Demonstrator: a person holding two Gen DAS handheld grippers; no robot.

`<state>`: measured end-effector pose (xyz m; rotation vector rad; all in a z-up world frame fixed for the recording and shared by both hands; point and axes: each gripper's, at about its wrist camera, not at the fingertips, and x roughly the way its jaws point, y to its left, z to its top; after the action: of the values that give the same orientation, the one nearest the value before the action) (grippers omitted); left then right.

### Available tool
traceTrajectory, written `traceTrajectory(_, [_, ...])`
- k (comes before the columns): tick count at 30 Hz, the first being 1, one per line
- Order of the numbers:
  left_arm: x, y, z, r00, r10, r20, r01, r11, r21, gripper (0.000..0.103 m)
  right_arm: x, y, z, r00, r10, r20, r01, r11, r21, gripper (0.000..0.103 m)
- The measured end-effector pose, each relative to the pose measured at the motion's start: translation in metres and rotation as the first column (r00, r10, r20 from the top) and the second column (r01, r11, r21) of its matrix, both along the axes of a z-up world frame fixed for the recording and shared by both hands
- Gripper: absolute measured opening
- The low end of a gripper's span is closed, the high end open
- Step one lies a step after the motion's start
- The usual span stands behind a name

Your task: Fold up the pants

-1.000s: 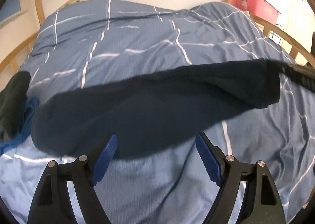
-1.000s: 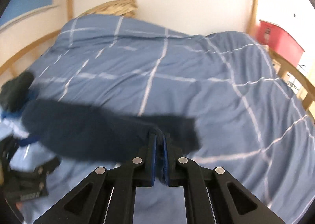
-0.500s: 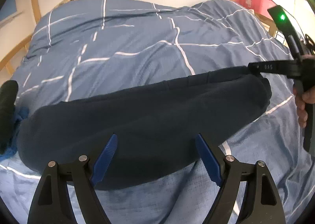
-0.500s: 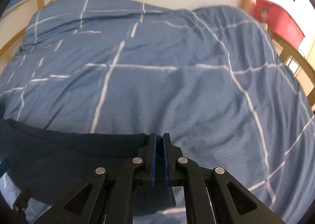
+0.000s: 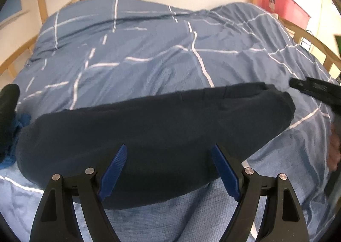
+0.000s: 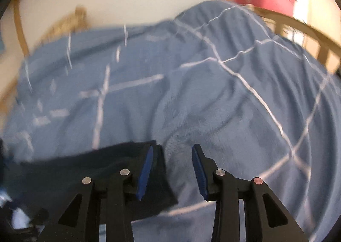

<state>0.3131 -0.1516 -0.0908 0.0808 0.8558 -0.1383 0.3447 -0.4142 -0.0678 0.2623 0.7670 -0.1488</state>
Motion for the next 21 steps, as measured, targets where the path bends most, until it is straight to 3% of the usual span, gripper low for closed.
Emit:
traceTrajectory(6, [-0.003, -0.007, 0.002, 1.000, 0.002, 0.008, -0.002, 1.000, -0.004, 0.085, -0.024, -0.009, -0.024, 1.000, -0.002, -0.003, 0.003, 0.972, 0.236, 0.039])
traceTrajectory(7, [-0.004, -0.010, 0.002, 1.000, 0.005, 0.014, -0.005, 1.000, 0.005, 0.085, -0.026, -0.012, -0.029, 1.000, -0.015, -0.006, 0.016, 0.961, 0.276, 0.045])
traceTrajectory(8, [-0.003, -0.013, 0.002, 1.000, 0.004, 0.022, -0.005, 1.000, 0.015, 0.085, -0.026, -0.015, -0.035, 1.000, -0.028, -0.011, 0.030, 0.948, 0.318, 0.055])
traceTrajectory(9, [-0.003, -0.015, 0.002, 1.000, 0.001, 0.026, -0.001, 1.000, 0.026, 0.085, -0.026, -0.019, -0.042, 0.999, -0.043, -0.022, 0.048, 0.926, 0.374, 0.056])
traceTrajectory(16, [0.001, -0.023, -0.001, 0.998, 0.003, 0.059, -0.008, 0.996, 0.094, 0.085, -0.014, -0.023, -0.074, 0.998, -0.043, -0.056, 0.067, 0.830, 0.553, 0.056])
traceTrajectory(18, [0.003, -0.021, -0.004, 0.999, 0.010, 0.052, -0.015, 0.995, 0.097, 0.085, -0.011, -0.021, -0.074, 0.999, -0.036, -0.033, 0.048, 0.832, 0.553, 0.043])
traceTrajectory(19, [0.004, -0.020, -0.006, 0.999, 0.015, 0.045, -0.020, 0.995, 0.098, 0.085, -0.011, -0.019, -0.072, 0.999, -0.028, -0.027, 0.038, 0.834, 0.550, 0.026])
traceTrajectory(21, [0.004, -0.019, -0.009, 0.999, 0.016, 0.038, -0.020, 0.996, 0.091, 0.085, -0.020, -0.013, -0.058, 0.999, -0.026, 0.033, 0.006, 0.865, 0.501, 0.023])
